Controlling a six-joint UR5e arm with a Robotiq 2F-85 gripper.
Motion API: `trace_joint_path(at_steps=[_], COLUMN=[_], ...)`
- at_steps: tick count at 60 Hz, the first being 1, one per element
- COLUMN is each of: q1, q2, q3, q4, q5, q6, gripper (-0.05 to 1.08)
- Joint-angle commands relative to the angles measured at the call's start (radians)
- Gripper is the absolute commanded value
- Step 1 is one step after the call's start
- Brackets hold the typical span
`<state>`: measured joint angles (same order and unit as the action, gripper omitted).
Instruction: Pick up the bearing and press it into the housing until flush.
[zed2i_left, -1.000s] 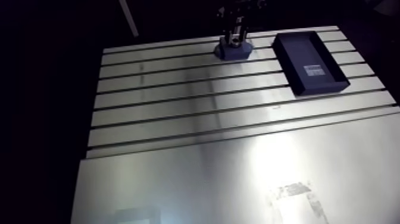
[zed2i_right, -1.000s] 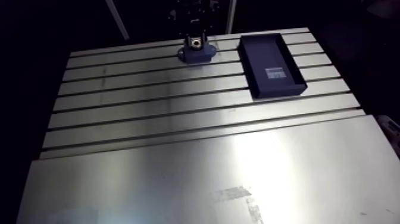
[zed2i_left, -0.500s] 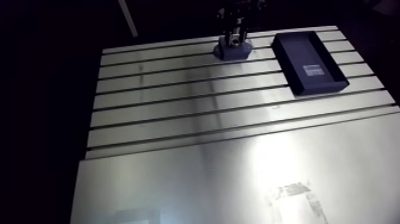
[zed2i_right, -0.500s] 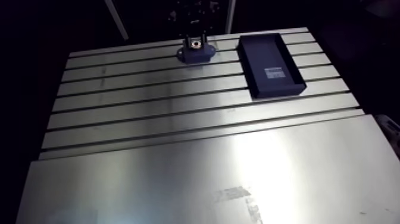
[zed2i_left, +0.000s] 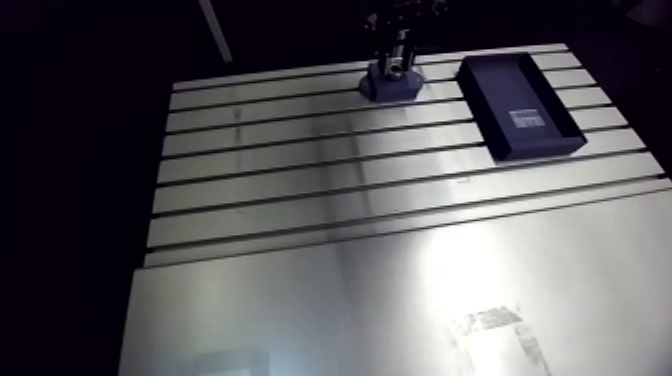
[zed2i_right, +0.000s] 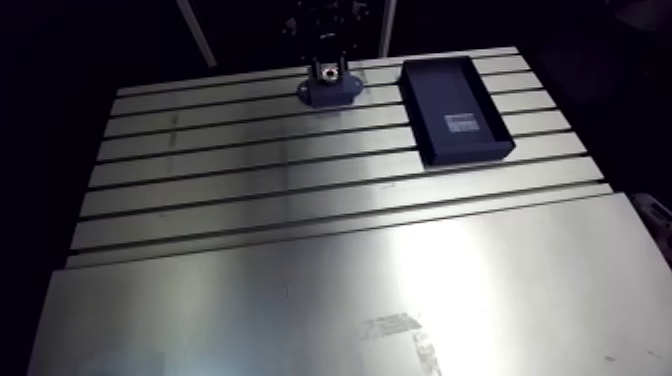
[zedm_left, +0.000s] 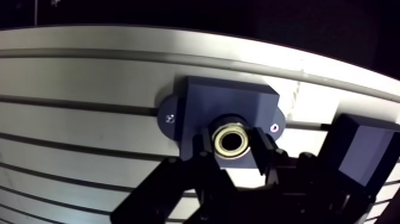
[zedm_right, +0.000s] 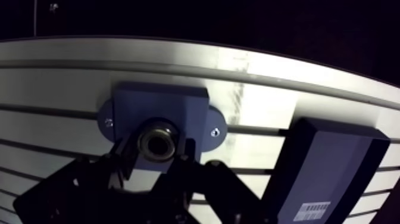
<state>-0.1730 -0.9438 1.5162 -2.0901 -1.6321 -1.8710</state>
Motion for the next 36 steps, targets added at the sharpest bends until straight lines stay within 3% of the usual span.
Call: trace_joint_path(at_steps=[1, 36], q1=[0.001, 0.000], q2=[0.000, 0.003], q3=[0.001, -0.003], q4=[0.000, -0.002], q5=[0.001, -0.001], q6=[0.000, 0.000], gripper=[0.71, 0.71])
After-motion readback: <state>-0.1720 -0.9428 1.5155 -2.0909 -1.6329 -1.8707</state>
